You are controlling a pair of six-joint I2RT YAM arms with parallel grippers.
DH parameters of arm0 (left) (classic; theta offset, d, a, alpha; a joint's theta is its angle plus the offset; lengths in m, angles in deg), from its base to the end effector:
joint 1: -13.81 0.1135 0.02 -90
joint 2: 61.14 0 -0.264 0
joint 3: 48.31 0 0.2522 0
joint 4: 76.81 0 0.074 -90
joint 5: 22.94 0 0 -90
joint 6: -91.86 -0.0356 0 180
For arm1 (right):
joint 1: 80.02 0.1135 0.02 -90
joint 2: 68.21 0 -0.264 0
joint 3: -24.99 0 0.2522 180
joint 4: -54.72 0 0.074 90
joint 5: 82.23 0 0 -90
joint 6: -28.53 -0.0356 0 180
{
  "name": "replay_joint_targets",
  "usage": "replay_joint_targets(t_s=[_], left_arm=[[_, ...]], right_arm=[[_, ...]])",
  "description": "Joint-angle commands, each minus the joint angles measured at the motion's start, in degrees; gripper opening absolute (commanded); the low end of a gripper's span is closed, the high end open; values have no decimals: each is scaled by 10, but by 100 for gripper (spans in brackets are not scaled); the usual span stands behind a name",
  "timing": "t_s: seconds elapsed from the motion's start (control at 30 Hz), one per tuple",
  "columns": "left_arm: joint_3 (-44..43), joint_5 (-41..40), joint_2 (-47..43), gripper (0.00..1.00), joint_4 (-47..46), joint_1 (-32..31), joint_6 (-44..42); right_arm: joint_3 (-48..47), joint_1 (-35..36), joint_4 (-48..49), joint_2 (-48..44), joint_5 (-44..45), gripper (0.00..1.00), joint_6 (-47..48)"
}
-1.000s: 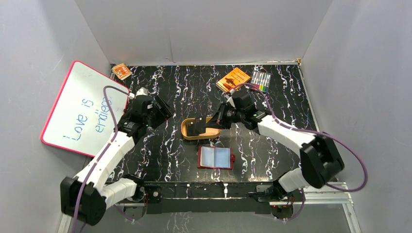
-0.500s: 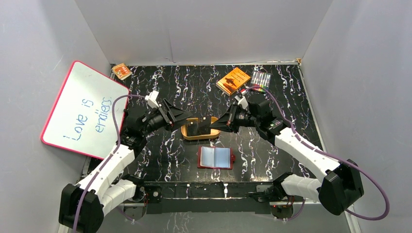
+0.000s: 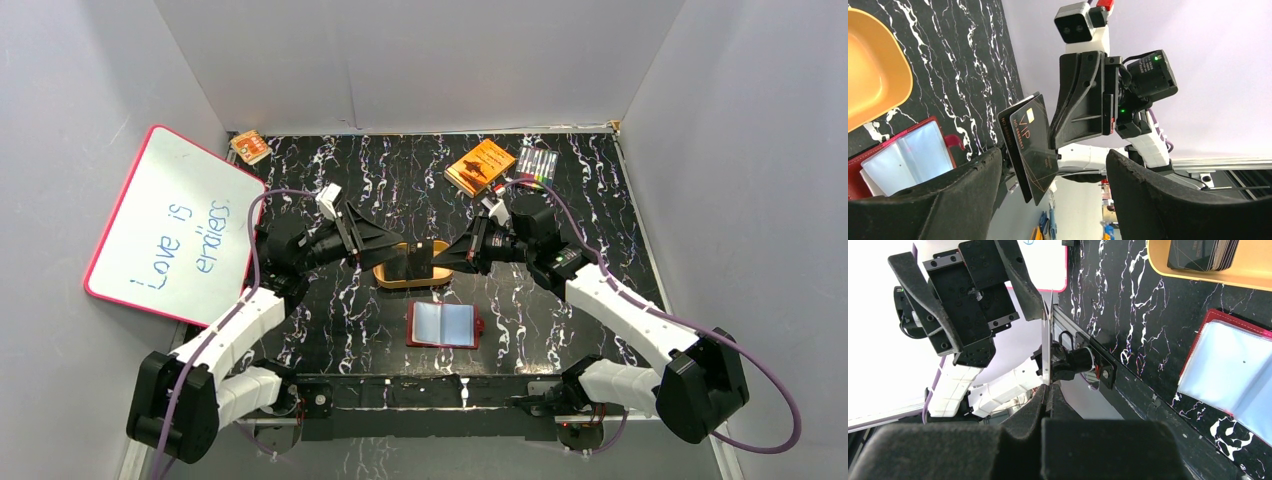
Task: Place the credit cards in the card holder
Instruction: Pick up the credit card from the storage box.
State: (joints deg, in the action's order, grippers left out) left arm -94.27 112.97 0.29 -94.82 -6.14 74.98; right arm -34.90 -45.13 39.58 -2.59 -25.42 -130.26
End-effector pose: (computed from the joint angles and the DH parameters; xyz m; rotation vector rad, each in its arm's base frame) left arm 0.2126 -0.1044 0.2825 -0.0888 1.8815 -1.8086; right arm 0.2013 0.1641 0.2918 0.2156 2.3032 1.6448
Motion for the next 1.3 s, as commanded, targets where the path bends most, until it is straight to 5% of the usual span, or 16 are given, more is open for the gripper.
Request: replay_joint_targets(t_s=[0.0, 1.27], left_arm=[[11, 31, 1, 73, -24, -5, 4], [50, -2, -57, 70, -81, 7, 17]], right_arm=[[0, -1, 46, -15, -12, 0, 2], [51, 0, 251, -47, -58, 0, -65]])
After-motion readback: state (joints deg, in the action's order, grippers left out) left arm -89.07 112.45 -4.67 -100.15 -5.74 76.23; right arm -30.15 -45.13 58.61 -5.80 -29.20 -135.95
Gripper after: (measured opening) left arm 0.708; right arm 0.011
